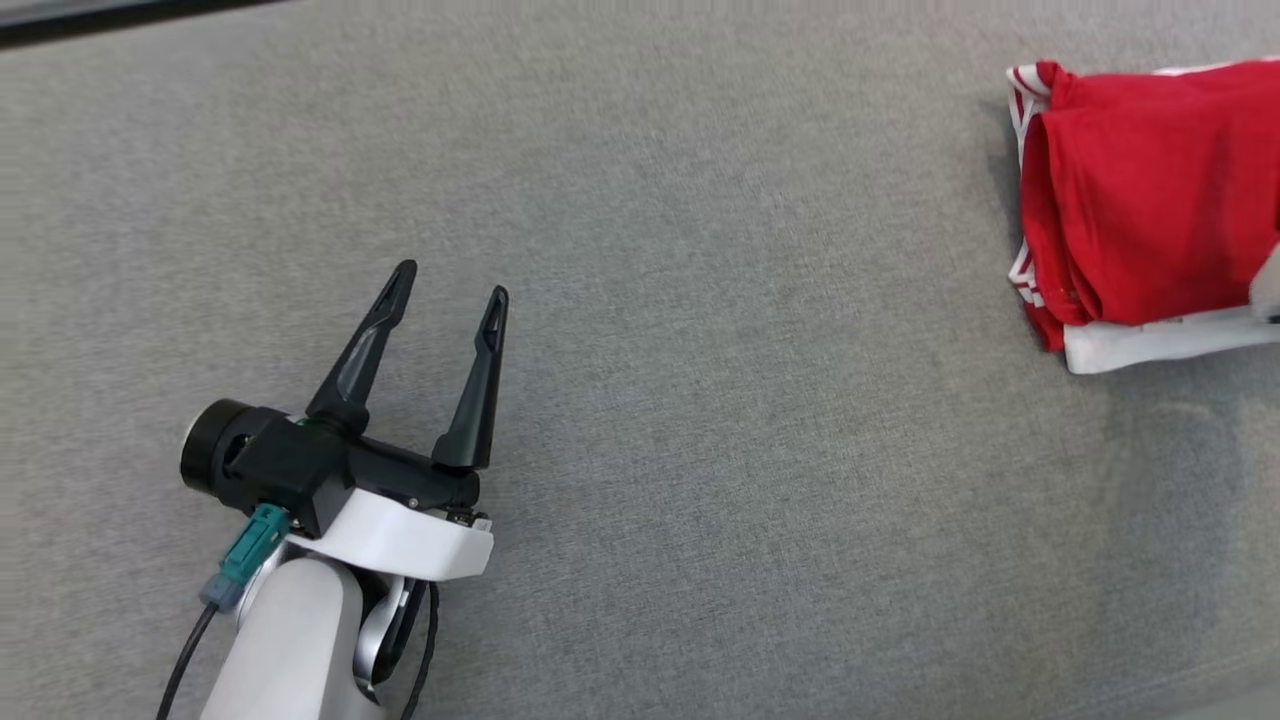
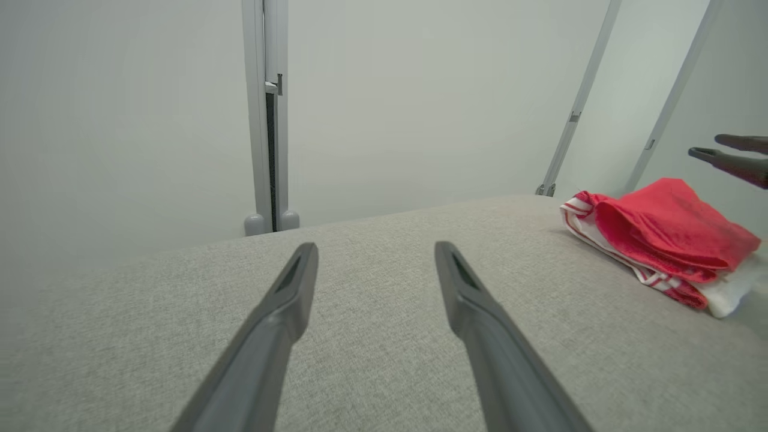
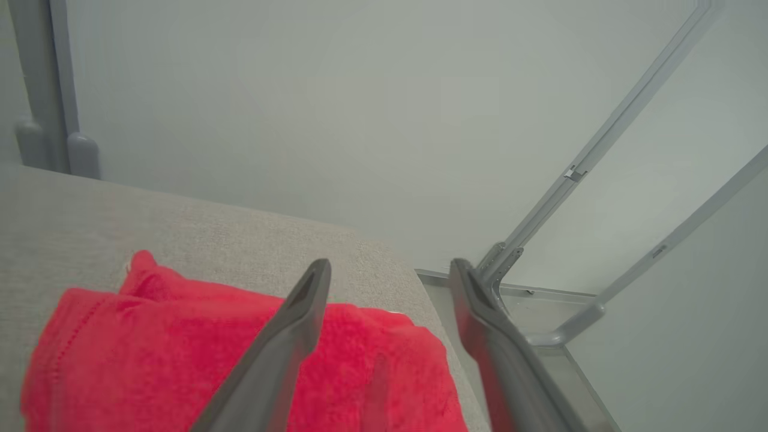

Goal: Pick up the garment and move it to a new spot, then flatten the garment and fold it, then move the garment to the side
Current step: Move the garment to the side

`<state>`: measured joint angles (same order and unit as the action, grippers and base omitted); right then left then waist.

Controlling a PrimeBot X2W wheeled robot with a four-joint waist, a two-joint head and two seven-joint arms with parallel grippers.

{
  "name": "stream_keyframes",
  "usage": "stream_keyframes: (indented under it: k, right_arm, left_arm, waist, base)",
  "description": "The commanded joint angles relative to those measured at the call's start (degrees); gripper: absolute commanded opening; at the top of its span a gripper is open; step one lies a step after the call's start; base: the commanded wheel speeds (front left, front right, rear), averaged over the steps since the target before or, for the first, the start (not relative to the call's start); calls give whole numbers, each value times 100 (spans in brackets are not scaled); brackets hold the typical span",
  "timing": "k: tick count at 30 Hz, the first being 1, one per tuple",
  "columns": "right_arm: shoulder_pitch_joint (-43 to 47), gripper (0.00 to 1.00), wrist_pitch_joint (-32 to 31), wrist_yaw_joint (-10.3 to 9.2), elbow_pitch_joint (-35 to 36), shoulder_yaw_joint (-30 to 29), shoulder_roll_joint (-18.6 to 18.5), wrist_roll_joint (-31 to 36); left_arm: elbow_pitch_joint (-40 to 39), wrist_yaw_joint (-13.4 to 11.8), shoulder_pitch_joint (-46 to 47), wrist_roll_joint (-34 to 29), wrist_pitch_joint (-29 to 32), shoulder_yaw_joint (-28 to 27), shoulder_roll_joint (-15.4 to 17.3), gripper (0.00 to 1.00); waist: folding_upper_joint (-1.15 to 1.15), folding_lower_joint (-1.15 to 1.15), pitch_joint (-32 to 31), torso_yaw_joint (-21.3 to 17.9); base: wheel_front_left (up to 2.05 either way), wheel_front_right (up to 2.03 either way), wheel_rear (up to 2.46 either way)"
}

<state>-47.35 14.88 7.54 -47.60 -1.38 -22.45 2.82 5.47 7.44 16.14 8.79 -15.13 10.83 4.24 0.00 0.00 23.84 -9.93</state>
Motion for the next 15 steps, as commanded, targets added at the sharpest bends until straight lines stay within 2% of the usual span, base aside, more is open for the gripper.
stream_keyframes:
  k: [1,6,15]
  right_arm:
    - [119,100,39,-10,155,51,74,-120]
    - [743,100,29,-9,1058,272,338,-774]
    - [1992,100,26,-9,2604,516,1054,-1378]
  left_arm:
    - [3,5,-61,37,2,-53,5,100]
    - [1,-3,-242,93,2,-259,-84,100]
    - [-37,-84,-628,231,2,-609,-124,100]
  waist:
    - [0,0,-283,223]
    - [0,0,-698,569]
    - [0,0,-1322,1092]
  base:
    - [0,0,0]
    - [0,0,0]
    - [0,0,0]
